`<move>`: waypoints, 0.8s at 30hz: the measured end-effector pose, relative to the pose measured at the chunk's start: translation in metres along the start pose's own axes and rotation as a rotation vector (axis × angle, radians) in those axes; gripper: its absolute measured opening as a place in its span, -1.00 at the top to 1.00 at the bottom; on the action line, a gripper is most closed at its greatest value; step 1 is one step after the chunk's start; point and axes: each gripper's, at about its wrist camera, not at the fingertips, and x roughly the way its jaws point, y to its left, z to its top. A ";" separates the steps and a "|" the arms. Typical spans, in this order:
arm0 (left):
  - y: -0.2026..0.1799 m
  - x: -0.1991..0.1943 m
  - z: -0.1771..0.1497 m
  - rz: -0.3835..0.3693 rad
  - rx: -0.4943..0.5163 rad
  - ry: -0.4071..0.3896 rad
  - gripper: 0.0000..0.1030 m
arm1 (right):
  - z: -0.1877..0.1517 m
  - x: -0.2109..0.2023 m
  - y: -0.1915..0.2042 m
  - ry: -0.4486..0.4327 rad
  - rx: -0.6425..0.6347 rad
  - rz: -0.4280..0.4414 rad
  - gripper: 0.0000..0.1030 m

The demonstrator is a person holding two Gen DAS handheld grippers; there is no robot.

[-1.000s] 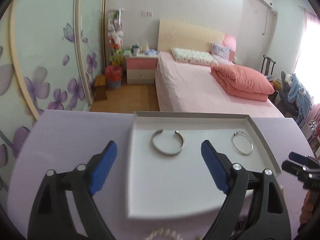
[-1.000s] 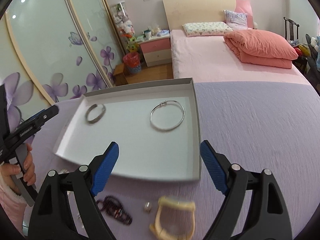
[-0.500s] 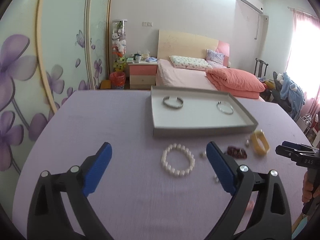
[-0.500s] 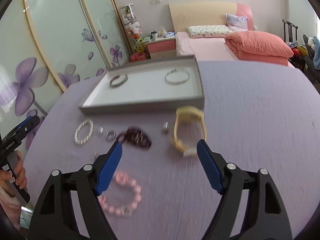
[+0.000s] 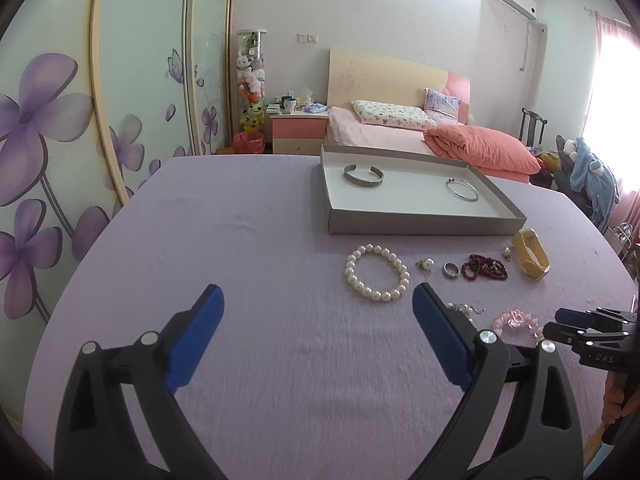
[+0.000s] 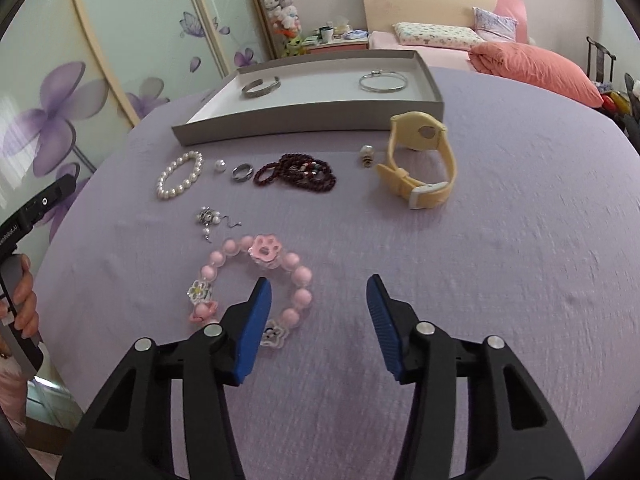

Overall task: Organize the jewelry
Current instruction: 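Grasp the pink beaded bracelet with the right tool, then grasp the silver earrings with the left tool while the right tool lifts the pink bracelet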

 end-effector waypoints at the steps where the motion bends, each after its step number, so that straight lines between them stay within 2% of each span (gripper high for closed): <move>1: 0.001 0.000 0.000 0.000 0.002 0.001 -0.81 | -0.001 0.001 0.003 0.000 -0.010 -0.005 0.05; 10: -0.003 0.005 -0.004 -0.011 0.006 0.025 -0.81 | -0.006 0.015 0.017 0.018 -0.073 -0.070 0.28; 13: -0.007 0.008 -0.006 -0.015 0.012 0.033 -0.81 | -0.007 0.016 0.023 0.013 -0.106 -0.103 0.29; 18: -0.015 0.013 -0.009 -0.027 0.021 0.047 -0.81 | -0.004 0.019 0.023 0.010 -0.118 -0.102 0.33; 19: -0.017 0.013 -0.010 -0.031 0.022 0.050 -0.81 | -0.003 0.020 0.023 0.009 -0.126 -0.101 0.46; 20: -0.019 0.014 -0.011 -0.038 0.025 0.055 -0.81 | -0.004 0.019 0.023 0.010 -0.140 -0.101 0.69; 24: -0.031 0.017 -0.015 -0.063 0.044 0.069 -0.81 | -0.008 0.014 0.020 0.013 -0.156 -0.117 0.73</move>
